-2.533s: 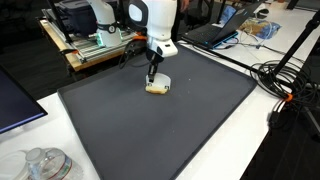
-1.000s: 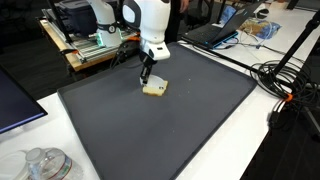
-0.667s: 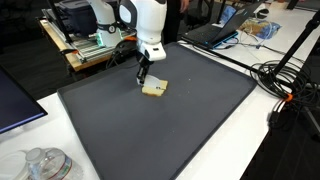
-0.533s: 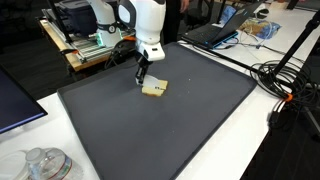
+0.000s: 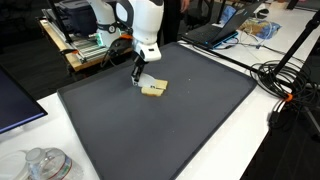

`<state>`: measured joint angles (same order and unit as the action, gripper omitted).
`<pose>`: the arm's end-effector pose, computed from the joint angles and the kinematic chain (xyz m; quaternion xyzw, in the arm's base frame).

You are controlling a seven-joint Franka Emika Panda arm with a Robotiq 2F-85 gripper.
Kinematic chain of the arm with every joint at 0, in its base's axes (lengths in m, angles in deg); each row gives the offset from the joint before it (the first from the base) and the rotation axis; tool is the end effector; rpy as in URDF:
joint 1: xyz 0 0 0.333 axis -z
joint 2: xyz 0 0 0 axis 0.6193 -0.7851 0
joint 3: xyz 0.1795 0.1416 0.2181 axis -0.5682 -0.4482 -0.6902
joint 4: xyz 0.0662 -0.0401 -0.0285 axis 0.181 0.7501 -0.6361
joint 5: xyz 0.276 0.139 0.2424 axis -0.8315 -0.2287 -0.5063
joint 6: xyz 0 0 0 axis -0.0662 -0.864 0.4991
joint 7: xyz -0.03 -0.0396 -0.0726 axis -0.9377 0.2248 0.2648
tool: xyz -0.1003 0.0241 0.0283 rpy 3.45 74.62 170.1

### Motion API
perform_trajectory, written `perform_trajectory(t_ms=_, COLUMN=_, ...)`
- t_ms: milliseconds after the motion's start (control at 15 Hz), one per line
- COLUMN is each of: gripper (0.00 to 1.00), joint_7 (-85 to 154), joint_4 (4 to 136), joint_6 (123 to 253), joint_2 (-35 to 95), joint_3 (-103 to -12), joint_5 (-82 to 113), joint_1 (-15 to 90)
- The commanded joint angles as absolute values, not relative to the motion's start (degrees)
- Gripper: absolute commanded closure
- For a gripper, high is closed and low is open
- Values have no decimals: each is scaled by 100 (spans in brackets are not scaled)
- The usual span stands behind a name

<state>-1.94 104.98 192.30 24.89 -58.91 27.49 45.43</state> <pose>0.5214 -0.0916 0.1903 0.9466 0.2978 -0.1133 0.0498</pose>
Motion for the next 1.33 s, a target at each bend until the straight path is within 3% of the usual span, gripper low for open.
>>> perform_trajectory(t_ms=0, gripper=99, joint_7=-556, joint_4=10617, joint_6=18897, joint_2=2721, joint_3=-5975, joint_5=2610, joint_1=4725)
perform_trajectory(t_ms=533, gripper=99, joint_7=-864, joint_4=10484, joint_6=18340, joint_2=3166, joint_3=-6206, joint_5=1887, joint_1=4666)
perform_trajectory(t_ms=1267, gripper=99, joint_7=1495, joint_4=10311, joint_6=18291, joint_2=3526, joint_3=-6226, joint_5=3217, joint_1=3624)
